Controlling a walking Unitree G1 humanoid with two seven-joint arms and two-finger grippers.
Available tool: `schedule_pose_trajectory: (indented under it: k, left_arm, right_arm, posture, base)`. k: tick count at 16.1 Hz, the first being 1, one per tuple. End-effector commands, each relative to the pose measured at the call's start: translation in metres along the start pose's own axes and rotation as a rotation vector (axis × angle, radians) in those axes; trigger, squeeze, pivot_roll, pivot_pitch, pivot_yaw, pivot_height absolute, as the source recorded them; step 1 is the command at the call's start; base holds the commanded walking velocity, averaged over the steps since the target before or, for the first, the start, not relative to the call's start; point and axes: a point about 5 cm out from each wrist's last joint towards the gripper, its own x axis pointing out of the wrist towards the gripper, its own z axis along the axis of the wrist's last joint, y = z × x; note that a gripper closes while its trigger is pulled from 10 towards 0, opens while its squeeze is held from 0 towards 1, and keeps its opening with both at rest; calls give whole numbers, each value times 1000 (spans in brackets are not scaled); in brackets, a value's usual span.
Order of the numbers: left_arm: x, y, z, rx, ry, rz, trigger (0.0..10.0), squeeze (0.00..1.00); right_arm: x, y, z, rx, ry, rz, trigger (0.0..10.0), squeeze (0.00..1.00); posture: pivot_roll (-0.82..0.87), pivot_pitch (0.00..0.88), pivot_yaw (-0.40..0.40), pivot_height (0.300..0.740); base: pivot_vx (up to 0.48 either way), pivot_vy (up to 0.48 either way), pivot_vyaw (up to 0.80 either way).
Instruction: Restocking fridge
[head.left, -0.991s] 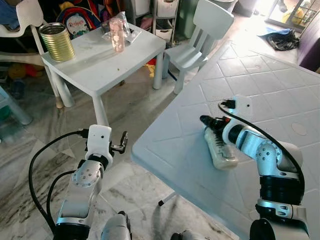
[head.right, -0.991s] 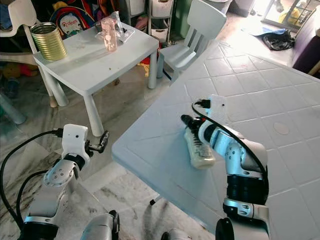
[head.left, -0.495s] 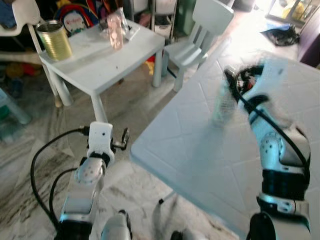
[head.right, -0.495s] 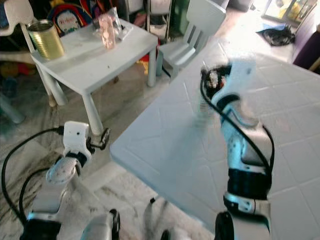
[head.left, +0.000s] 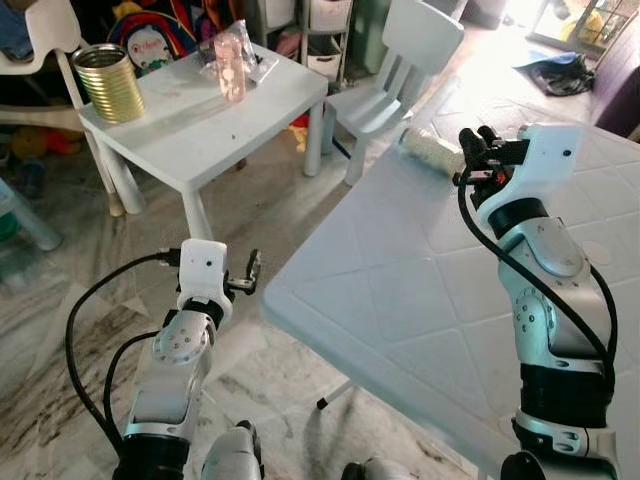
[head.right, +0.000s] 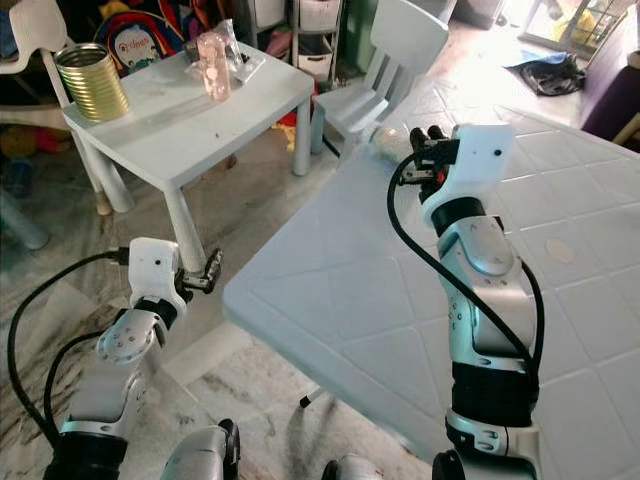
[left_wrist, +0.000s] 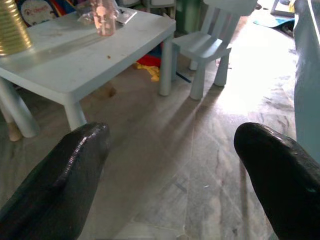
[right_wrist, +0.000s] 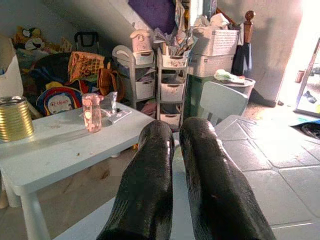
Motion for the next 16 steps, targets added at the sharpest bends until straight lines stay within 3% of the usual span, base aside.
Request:
schedule_pose_trajectory:
  k: [1, 10, 16]
  left_arm:
    - [2, -2, 0, -7, 0, -12, 10000, 0]
    - [-4, 4, -2, -12, 15, 8, 10000, 0]
    - [-10, 16, -8, 2, 23, 31, 10000, 0]
  right_arm:
    - [-3, -7, -4, 6, 10, -43, 9843, 0]
    - [-15, -17, -25, 47, 46, -166, 10000, 0]
    - [-24, -11, -39, 58, 85, -168, 10000, 0]
  posture:
    - [58, 91, -46, 740]
    - [72, 87, -43, 740]
    - [78, 91, -48, 740]
  base:
    - [0, 0, 0]
    - [0, 0, 0]
    - [0, 376, -768]
